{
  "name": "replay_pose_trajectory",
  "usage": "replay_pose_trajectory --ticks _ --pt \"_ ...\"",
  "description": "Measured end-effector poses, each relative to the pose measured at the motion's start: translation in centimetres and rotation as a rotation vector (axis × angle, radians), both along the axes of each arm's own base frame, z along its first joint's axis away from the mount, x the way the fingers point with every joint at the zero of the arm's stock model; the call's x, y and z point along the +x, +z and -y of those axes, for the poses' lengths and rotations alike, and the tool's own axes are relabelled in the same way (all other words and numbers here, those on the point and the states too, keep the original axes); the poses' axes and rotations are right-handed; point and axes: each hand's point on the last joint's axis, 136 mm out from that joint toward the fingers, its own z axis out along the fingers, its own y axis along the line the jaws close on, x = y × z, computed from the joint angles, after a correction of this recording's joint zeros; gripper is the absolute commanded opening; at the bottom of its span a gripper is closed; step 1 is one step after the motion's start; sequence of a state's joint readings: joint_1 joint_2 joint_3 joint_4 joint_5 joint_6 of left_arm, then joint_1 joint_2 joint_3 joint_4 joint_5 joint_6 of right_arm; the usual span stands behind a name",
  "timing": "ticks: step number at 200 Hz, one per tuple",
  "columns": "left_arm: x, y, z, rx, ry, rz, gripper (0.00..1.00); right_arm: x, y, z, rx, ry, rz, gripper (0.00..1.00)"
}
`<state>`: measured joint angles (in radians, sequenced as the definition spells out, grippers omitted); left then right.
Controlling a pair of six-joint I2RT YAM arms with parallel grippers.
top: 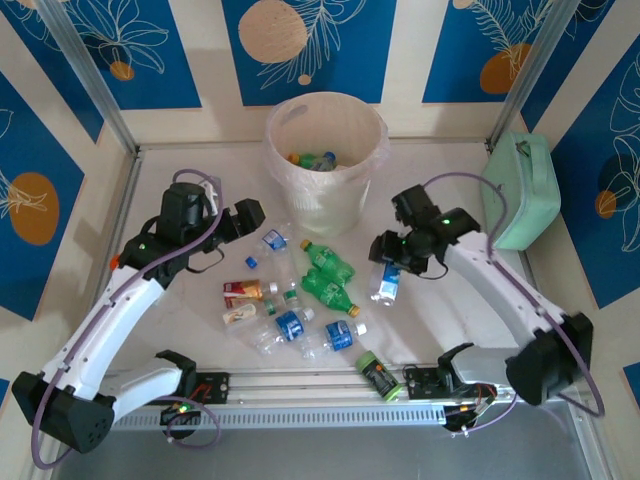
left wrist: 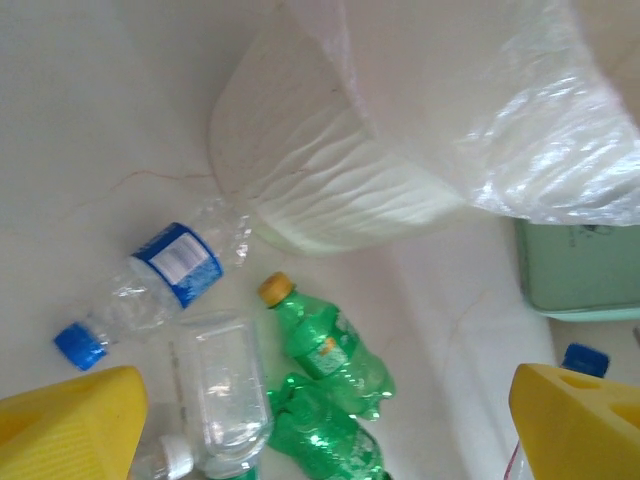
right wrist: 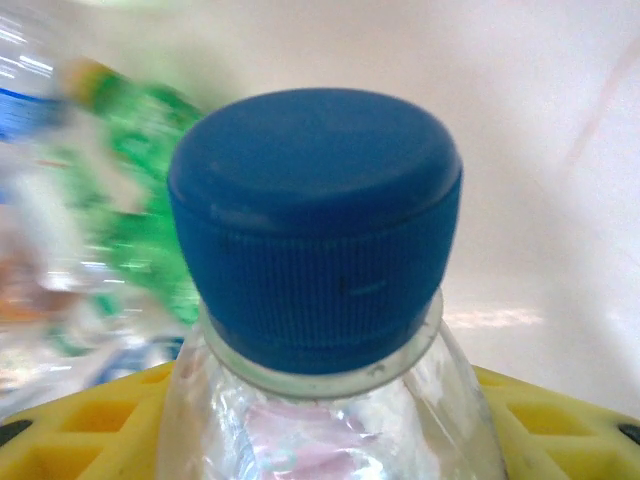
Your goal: Put the plastic bottles in the bin
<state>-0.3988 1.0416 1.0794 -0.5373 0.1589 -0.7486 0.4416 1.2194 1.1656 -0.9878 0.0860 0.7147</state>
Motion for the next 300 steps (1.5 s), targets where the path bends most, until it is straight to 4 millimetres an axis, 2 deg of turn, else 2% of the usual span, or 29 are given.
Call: replay_pose_trajectory --ticks 27,51,77,92,126,164,192,231,260,300 --pt "0.1 1.8 1.5 -0.094 -0.048 0.036 0.92 1.4 6.8 -1.0 0.176 -0.007 0.187 0.58" --pt "0.1 4.4 3.3 -0.196 -0.128 0.086 0.92 2.5 11.2 -2.0 0.318 -0.003 0.288 0.58" --pt "-0.3 7.6 6.1 -0.317 -0.244 0.155 0.95 3.4 15.0 -3.1 0.449 0.02 0.363 0.58" --pt "-1.1 9.1 8.4 -0.384 -0.332 0.184 0.97 3.6 17.1 -3.8 0.525 0.039 0.4 0.58" --pt "-2.5 10.0 12.9 -0.472 -0.487 0.188 1.0 3.9 21.0 -5.0 0.666 0.079 0.46 0.59" --pt "-4.0 10.6 17.6 -0.579 -0.631 0.183 1.0 4.1 23.3 -6.0 0.771 0.115 0.471 0.59" --pt "-4.9 11.9 19.5 -0.641 -0.706 0.202 0.96 4.6 23.9 -6.4 0.817 0.116 0.463 0.59" --pt "-5.6 13.3 19.8 -0.686 -0.743 0.233 0.92 4.4 25.1 -6.7 0.867 0.135 0.473 0.59" --pt "-5.8 14.2 19.8 -0.716 -0.755 0.256 0.85 4.4 25.5 -7.0 0.89 0.147 0.468 0.59" --pt "-5.6 14.4 20.1 -0.748 -0.772 0.259 0.78 4.4 24.6 -7.7 0.912 0.153 0.433 0.59"
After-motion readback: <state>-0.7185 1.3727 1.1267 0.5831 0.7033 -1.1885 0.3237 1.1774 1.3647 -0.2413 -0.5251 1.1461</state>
